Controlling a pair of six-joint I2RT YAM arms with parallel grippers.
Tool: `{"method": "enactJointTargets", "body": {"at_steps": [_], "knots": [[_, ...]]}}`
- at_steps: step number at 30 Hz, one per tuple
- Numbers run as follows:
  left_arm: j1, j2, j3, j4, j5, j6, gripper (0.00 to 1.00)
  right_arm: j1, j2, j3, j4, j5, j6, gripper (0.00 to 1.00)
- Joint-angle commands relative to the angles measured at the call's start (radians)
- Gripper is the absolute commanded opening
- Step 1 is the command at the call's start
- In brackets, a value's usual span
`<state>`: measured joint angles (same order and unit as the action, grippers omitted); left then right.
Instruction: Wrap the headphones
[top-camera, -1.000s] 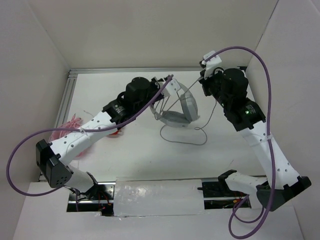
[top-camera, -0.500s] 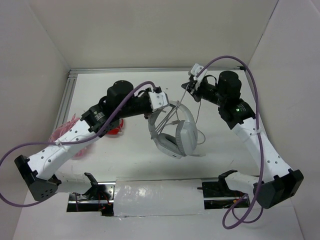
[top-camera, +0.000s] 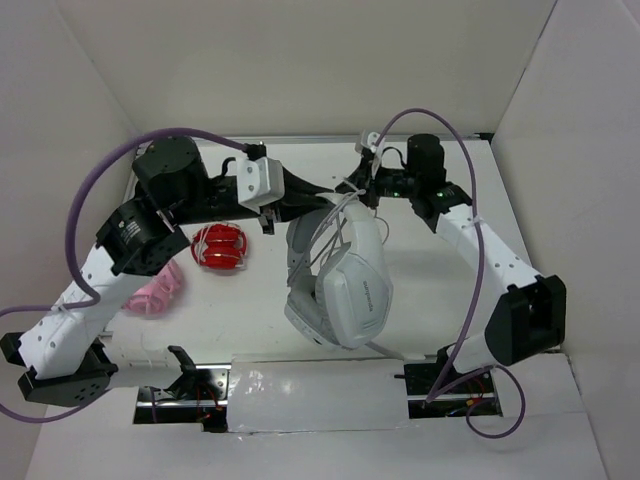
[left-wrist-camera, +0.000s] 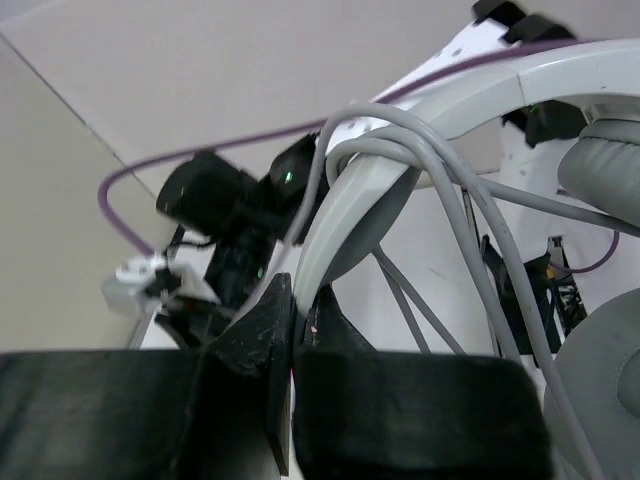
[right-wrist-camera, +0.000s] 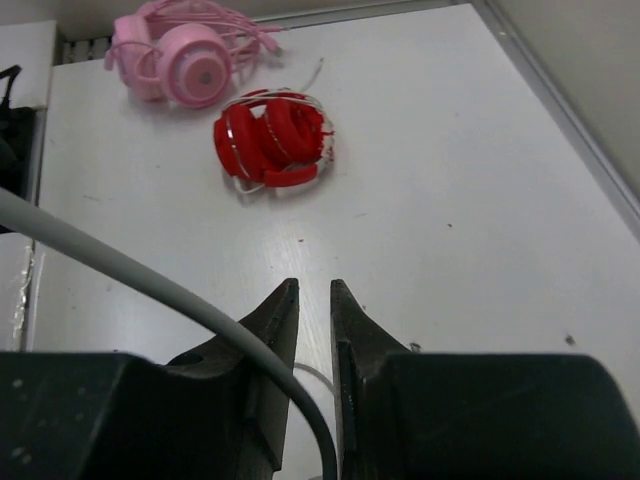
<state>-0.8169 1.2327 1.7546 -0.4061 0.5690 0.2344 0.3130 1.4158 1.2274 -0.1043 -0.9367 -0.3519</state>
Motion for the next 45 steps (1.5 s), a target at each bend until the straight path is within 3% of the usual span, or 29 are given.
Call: {"method": "enactJointTargets", "body": {"at_steps": [1,3,6,12,15,16,17,21,25,28,32,35,37,39,41,42,44,45], "knots": [[-0.005,0.014,0.091,0.041,0.04,-0.081,0.0,0.054,0.044,0.052,0.064,-0.076,0.017,0.26],[-0.007,0.036,0.143,0.03,0.019,-0.092,0.0,0.079,0.086,0.037,0.089,-0.076,0.043,0.26],[-0.008,0.04,0.152,0.073,-0.009,-0.122,0.0,0.118,0.13,-0.054,0.269,-0.074,0.163,0.26],[-0.007,0.108,0.241,0.124,-0.15,-0.176,0.0,0.213,0.227,-0.192,0.546,0.067,0.329,0.26],[-0.004,0.155,0.298,0.147,-0.282,-0.204,0.0,0.236,0.265,-0.249,0.685,0.094,0.425,0.22],[-0.004,0.163,0.307,0.153,-0.343,-0.202,0.0,0.253,0.271,-0.29,0.784,0.101,0.488,0.07],[-0.004,0.171,0.315,0.164,-0.377,-0.196,0.0,0.259,0.285,-0.31,0.831,0.116,0.516,0.0],[0.007,0.215,0.31,0.272,-0.605,-0.152,0.0,0.294,0.252,-0.51,1.029,0.203,0.613,0.0],[0.07,0.296,0.312,0.386,-0.842,-0.067,0.0,0.316,0.167,-0.693,1.097,0.353,0.737,0.0],[0.146,0.396,0.422,0.311,-0.914,-0.119,0.0,0.354,0.034,-0.804,1.033,0.522,0.78,0.0],[0.219,0.516,0.454,0.291,-1.015,-0.129,0.0,0.426,-0.13,-0.887,0.878,0.725,0.846,0.0],[0.252,0.547,0.393,0.38,-1.109,-0.075,0.0,0.466,-0.303,-0.888,0.605,1.02,0.903,0.0],[0.272,0.582,0.32,0.552,-1.208,0.07,0.0,0.511,-0.409,-0.835,0.358,1.26,0.916,0.0],[0.283,0.622,0.296,0.66,-1.285,0.246,0.0,0.573,-0.465,-0.772,0.171,1.402,0.901,0.0],[0.286,0.683,0.254,0.845,-1.36,0.385,0.0,0.607,-0.518,-0.723,0.07,1.587,0.892,0.0],[0.279,0.698,0.2,0.913,-1.38,0.524,0.0,0.63,-0.535,-0.667,-0.024,1.648,0.889,0.0],[0.265,0.72,0.128,1.133,-1.374,0.665,0.0,0.637,-0.543,-0.579,-0.087,1.788,0.845,0.0],[0.25,0.723,0.073,1.164,-1.367,0.73,0.0,0.637,-0.54,-0.554,-0.127,1.838,0.812,0.0]]}}
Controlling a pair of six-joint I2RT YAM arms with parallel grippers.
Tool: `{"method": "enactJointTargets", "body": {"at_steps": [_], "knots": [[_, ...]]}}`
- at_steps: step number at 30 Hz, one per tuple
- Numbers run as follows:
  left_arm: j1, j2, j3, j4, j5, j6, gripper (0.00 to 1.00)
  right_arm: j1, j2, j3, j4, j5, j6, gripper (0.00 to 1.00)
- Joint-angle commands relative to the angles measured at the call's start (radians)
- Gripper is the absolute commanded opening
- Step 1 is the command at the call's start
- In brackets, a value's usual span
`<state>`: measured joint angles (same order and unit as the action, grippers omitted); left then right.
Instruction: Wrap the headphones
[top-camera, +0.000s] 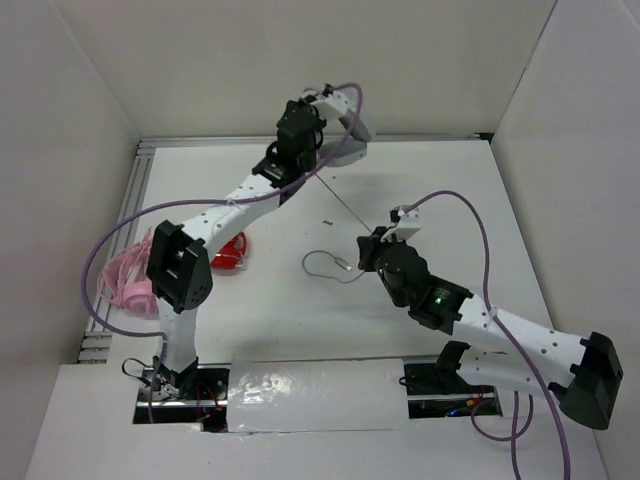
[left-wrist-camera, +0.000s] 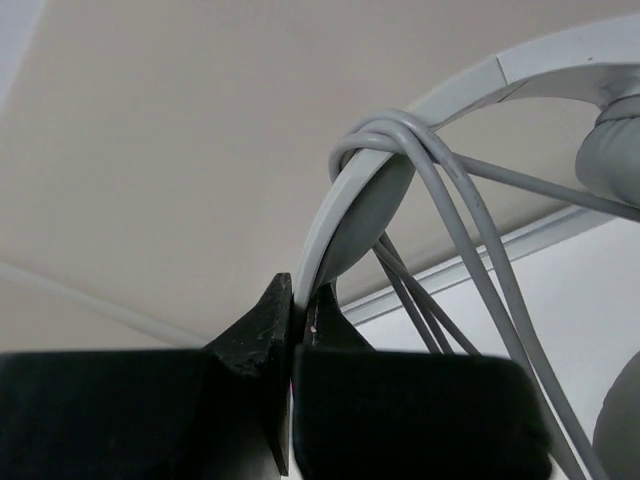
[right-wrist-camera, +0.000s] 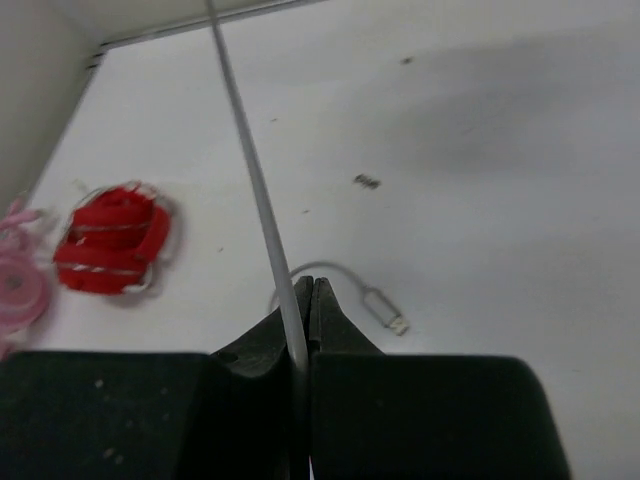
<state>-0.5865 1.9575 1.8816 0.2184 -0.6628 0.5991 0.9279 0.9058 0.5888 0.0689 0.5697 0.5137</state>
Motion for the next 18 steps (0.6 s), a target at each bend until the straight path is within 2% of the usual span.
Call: {"method": "enactJointTargets", "body": {"at_steps": [1,3,4,5,6,7,8,10,11,12,14,18], "knots": [[0.011,0.004,-0.064,0.524,-0.132,0.36,0.0,0.019,-0.025,0.109,-0.307,0.376,-0.091,0.0],[-0.01,-0.002,-0.075,0.272,-0.107,0.183,0.0,0.002,-0.007,0.179,-0.304,0.496,-0.202,0.0],[-0.018,-0.026,-0.065,0.121,-0.025,0.06,0.0,-0.012,0.001,0.206,-0.301,0.513,-0.245,0.0],[-0.025,-0.04,-0.008,-0.271,0.061,-0.225,0.0,-0.03,0.007,0.251,-0.29,0.515,-0.323,0.0],[-0.021,-0.073,0.017,-0.432,0.177,-0.345,0.0,-0.076,0.007,0.267,-0.281,0.503,-0.357,0.0],[-0.012,-0.101,0.024,-0.521,0.432,-0.428,0.0,-0.105,0.004,0.285,-0.279,0.471,-0.386,0.0],[0.016,-0.13,-0.028,-0.556,0.534,-0.493,0.0,-0.135,-0.007,0.311,-0.273,0.388,-0.429,0.0],[0.022,-0.227,-0.108,-0.513,0.653,-0.502,0.0,-0.227,-0.03,0.322,-0.235,0.279,-0.492,0.0],[0.011,-0.247,-0.142,-0.496,0.652,-0.484,0.0,-0.26,-0.054,0.324,-0.221,0.159,-0.57,0.0],[0.005,-0.281,-0.188,-0.487,0.649,-0.475,0.0,-0.285,-0.065,0.328,-0.221,0.11,-0.595,0.0],[-0.007,-0.302,-0.235,-0.493,0.652,-0.429,0.0,-0.356,-0.097,0.332,-0.257,0.029,-0.641,0.0],[-0.016,-0.31,-0.276,-0.546,0.643,-0.345,0.0,-0.422,-0.153,0.275,-0.204,-0.085,-0.713,0.0]]}}
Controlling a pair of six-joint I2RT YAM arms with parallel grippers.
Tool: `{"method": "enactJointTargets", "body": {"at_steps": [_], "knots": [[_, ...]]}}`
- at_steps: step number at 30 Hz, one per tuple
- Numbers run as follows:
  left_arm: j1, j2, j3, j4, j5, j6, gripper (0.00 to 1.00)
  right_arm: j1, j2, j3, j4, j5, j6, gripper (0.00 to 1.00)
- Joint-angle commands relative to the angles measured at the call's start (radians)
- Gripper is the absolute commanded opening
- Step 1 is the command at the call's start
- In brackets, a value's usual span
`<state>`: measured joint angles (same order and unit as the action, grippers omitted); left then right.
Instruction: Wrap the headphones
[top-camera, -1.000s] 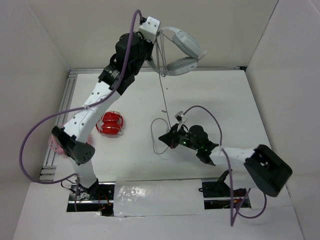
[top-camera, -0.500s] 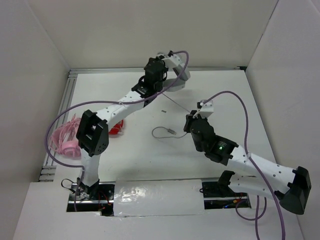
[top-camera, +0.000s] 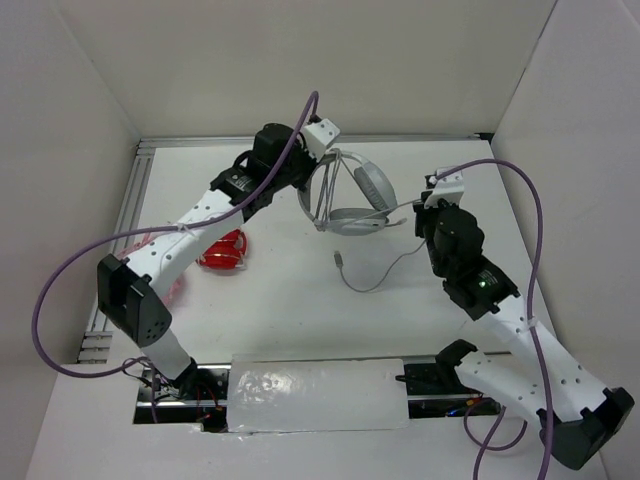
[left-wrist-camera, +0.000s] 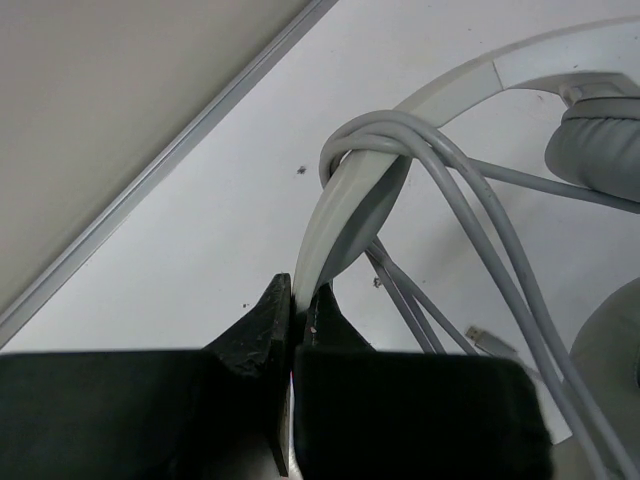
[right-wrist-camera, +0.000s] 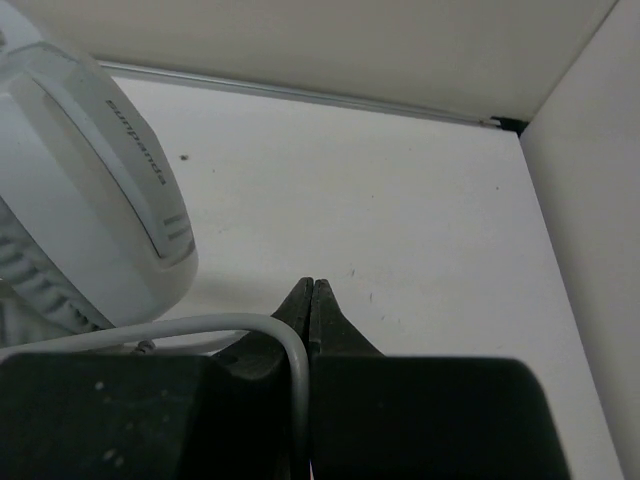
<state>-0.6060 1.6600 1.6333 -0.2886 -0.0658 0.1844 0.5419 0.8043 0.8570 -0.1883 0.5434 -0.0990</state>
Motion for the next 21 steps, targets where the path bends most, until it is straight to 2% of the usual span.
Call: {"method": "enactJointTargets", "body": {"at_steps": [1,6,9,15,18,21], "knots": [[-0.011,-0.012,-0.042,-0.05,0.047,0.119,0.0,-0.069,-0.059,0.004,0.085,-0.091,-0.161,0.0],[-0.026,-0.026,-0.092,-0.053,0.122,0.173,0.0,-0.102,-0.027,0.057,0.092,-0.232,-0.257,0.01],[-0.047,-0.022,-0.098,-0.069,0.144,0.188,0.0,-0.125,0.015,0.143,0.102,-0.29,-0.341,0.01],[-0.086,-0.061,-0.125,-0.087,0.295,0.223,0.0,-0.227,0.182,0.264,0.07,-0.519,-0.418,0.02],[-0.097,-0.126,-0.162,-0.075,0.369,0.245,0.0,-0.319,0.228,0.264,0.085,-0.759,-0.371,0.01],[-0.124,-0.189,-0.185,-0.087,0.506,0.271,0.0,-0.382,0.292,0.232,0.156,-1.003,-0.279,0.02]]}}
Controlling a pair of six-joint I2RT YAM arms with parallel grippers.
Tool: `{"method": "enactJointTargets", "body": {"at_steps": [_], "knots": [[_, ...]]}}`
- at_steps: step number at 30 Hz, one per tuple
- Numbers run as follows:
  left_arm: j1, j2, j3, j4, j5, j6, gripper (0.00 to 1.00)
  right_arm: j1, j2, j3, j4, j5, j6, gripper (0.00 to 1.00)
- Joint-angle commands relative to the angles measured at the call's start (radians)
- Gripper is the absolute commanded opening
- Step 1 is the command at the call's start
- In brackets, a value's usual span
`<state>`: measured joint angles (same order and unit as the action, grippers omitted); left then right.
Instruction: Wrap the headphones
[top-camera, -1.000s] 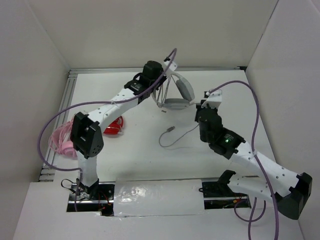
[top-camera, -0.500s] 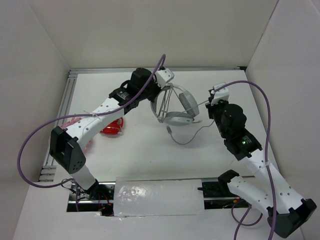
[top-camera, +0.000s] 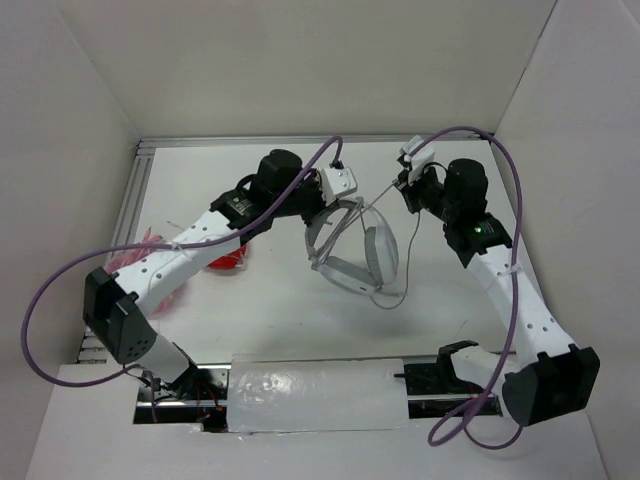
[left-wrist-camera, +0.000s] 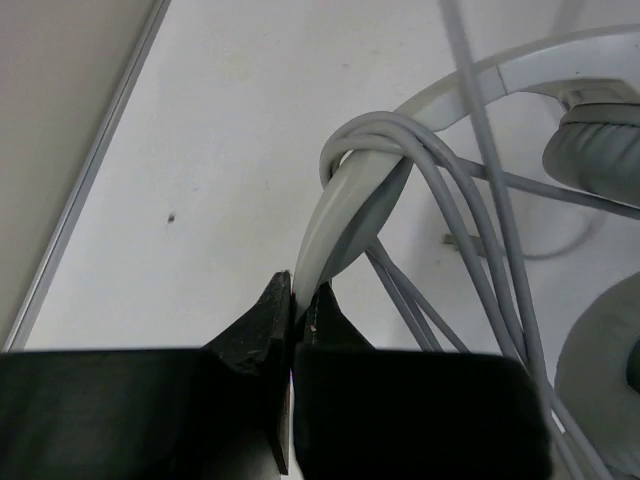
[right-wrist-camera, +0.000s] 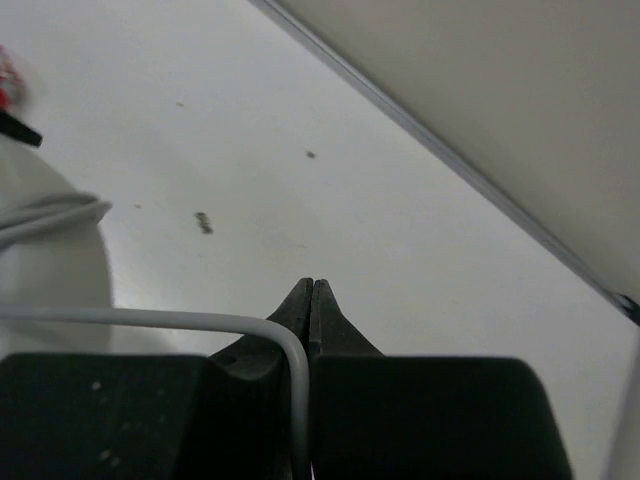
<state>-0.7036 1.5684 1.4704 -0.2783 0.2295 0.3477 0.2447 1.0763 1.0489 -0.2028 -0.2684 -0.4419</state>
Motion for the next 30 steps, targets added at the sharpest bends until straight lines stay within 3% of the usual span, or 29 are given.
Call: {"method": "enactJointTargets", "body": {"at_steps": [1,2,7,14,21,24,28,30], "knots": [[-0.03,-0.123,-0.025,-0.098,0.252,0.106,0.0,-0.093,0.03,0.037,0.186,-0.236,0.092,0.05],[-0.031,-0.143,-0.015,-0.104,0.295,0.105,0.0,-0.11,0.055,0.034,0.198,-0.388,0.121,0.09],[-0.031,-0.186,0.059,-0.137,0.388,0.06,0.0,-0.111,0.122,0.045,0.183,-0.54,0.153,0.12],[-0.033,-0.202,0.264,-0.142,0.447,-0.14,0.0,-0.097,0.192,0.017,0.246,-0.706,0.2,0.14],[-0.048,-0.185,0.435,-0.101,0.395,-0.286,0.0,0.005,0.25,-0.029,0.411,-0.669,0.346,0.18],[-0.063,-0.16,0.533,-0.094,0.37,-0.315,0.0,0.08,0.307,-0.091,0.676,-0.597,0.483,0.21],[-0.083,-0.136,0.61,-0.095,0.332,-0.34,0.0,0.16,0.418,-0.125,0.868,-0.513,0.601,0.22],[-0.092,-0.139,0.613,-0.056,0.239,-0.391,0.0,0.185,0.486,-0.118,0.922,-0.482,0.643,0.23]]}}
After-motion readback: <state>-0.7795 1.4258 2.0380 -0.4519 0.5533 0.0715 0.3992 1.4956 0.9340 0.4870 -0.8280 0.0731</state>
